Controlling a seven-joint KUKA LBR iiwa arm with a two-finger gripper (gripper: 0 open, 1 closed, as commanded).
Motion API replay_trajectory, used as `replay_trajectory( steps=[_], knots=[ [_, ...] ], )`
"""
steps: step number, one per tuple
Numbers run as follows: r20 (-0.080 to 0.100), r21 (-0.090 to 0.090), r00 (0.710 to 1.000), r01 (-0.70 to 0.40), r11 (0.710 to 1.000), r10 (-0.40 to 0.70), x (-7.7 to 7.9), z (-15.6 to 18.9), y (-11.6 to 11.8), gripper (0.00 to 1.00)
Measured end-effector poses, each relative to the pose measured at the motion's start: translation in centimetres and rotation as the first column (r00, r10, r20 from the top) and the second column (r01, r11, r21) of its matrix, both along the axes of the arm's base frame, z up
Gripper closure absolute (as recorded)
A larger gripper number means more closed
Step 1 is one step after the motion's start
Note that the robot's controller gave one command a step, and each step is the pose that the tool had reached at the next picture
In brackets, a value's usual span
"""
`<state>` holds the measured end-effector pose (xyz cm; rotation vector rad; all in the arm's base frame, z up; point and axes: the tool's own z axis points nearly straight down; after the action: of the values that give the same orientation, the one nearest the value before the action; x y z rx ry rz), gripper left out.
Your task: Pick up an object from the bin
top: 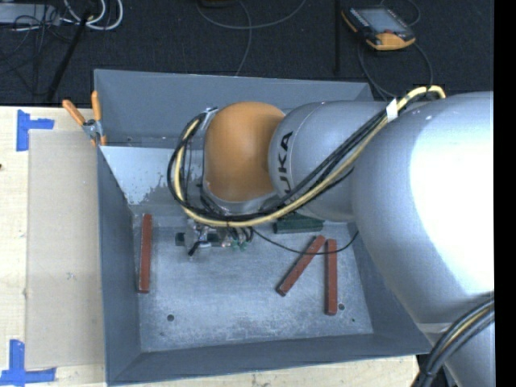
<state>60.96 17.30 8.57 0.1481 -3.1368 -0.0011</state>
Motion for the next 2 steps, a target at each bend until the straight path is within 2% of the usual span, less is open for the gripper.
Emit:
replay_trajectory(
  steps=[1,2],
  knots=[
    [0.0,0.0,1.0,0.0,1.0,0.0,0.0,0.0,0.0,0.0],
    [0.0,0.0,1.0,0.001,1.0,-0.001,0.0,0.0,0.0,1.0]
  ],
)
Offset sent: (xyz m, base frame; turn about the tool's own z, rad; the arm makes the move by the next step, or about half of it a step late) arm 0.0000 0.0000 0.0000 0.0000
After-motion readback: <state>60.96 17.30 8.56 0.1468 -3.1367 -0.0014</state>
